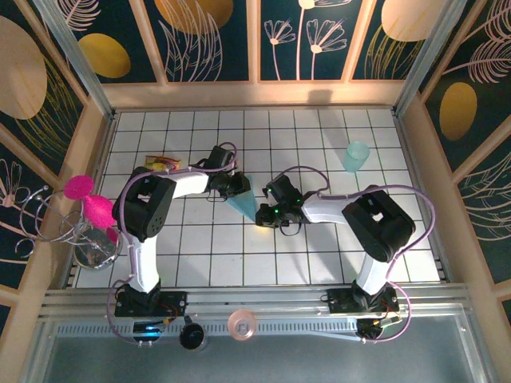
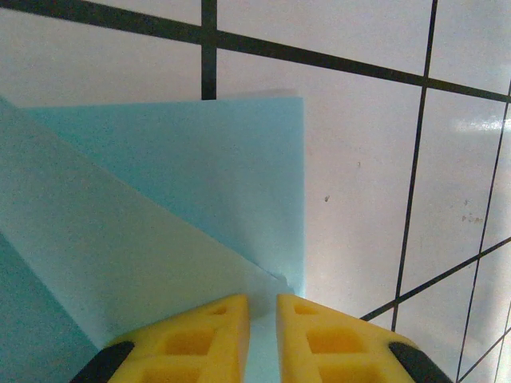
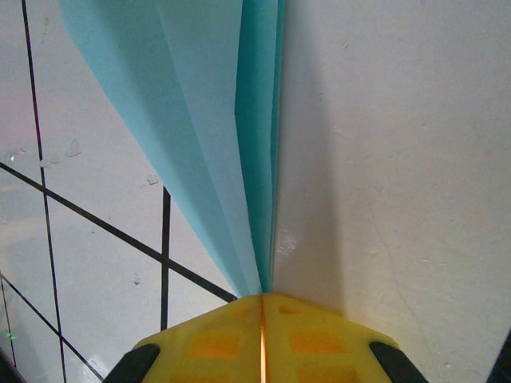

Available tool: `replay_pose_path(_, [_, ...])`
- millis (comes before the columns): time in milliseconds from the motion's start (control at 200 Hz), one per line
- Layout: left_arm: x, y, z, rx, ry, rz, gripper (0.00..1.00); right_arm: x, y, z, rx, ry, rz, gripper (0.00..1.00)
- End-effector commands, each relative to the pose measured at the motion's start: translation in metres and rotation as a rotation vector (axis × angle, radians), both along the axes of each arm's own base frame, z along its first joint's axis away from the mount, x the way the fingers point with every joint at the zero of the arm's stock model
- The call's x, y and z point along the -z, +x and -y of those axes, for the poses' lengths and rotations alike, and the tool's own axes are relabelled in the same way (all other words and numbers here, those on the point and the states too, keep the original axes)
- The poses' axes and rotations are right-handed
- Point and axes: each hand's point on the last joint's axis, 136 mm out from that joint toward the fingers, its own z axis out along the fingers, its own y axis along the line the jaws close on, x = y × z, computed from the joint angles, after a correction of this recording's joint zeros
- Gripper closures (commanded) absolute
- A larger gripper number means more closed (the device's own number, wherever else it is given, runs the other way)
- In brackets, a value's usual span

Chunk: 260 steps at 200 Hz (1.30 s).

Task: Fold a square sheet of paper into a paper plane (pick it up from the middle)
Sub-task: Fourth fold the wing at the center of the table.

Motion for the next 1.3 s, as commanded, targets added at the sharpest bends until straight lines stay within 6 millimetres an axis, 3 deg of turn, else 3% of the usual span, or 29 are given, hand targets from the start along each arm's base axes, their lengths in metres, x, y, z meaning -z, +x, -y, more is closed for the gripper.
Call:
replay_pose_path(0, [0.039,-0.015,-0.028,-0.037,0.128,-0.090,0.82,0.016,-0.013,0.012,0.011,-0.072,-0.045,0.91])
replay_pose_path(70, [0.038,-0.015,-0.027,-0.033,0.123,-0.088,0.82,-0.001,-0.003,0.010,0.022,-0.055,0.011,0.91])
replay_pose_path(195, [0.035,-0.015,-0.025,-0.030,0.111,-0.086,0.82,-0.049,0.017,-0.004,0.035,0.057,0.144,0.90])
replay_pose_path(255, [0.034,-0.015,-0.025,-0.031,0.110,-0.084,0.82,-0.056,0.024,-0.009,0.043,0.077,0.167,0.90])
replay_pose_path(566, [0.032,-0.015,-0.022,-0.023,0.093,-0.083,0.82,-0.028,0.047,-0.028,0.058,0.047,0.132,0.93])
replay_pose_path(806, [0.023,-0.012,-0.017,-0.013,0.064,-0.065,0.82,-0.001,0.045,-0.018,0.085,-0.030,0.087,0.95])
replay_pose_path(921, [0.007,-0.005,-0.011,-0.001,0.035,-0.028,0.82,0.009,0.038,-0.009,0.097,-0.063,0.062,0.95])
replay_pose_path(1146, [-0.050,0.008,-0.003,-0.001,-0.053,0.124,0.78,0.016,0.029,0.002,0.099,-0.093,0.039,0.95])
replay_pose_path(1297, [-0.055,-0.008,-0.005,0.015,-0.090,0.142,0.79,0.018,0.017,0.008,0.068,-0.087,0.019,0.95])
